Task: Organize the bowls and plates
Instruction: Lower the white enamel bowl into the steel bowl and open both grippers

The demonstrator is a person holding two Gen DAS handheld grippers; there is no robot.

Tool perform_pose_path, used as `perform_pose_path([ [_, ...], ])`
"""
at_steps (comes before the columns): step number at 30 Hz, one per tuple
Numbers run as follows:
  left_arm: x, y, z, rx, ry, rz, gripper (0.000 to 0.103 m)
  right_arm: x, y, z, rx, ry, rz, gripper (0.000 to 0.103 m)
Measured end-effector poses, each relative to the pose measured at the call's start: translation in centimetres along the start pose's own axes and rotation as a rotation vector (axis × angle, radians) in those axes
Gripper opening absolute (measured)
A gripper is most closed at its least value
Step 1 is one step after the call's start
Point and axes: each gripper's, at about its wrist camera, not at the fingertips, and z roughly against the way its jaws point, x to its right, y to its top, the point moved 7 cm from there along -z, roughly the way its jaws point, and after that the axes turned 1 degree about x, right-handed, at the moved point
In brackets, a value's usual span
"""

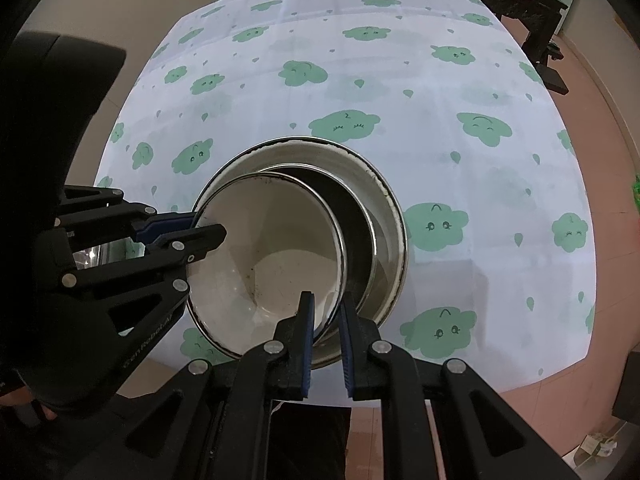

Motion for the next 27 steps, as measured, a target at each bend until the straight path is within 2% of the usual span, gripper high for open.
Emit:
perform_pose_path([
  [27, 0.3, -0.2, -1.9, -0.049, -0.019, -0.011, 0.008, 0.2, 0.0, -1.1, -0.032, -0.014, -0.005, 0.014],
])
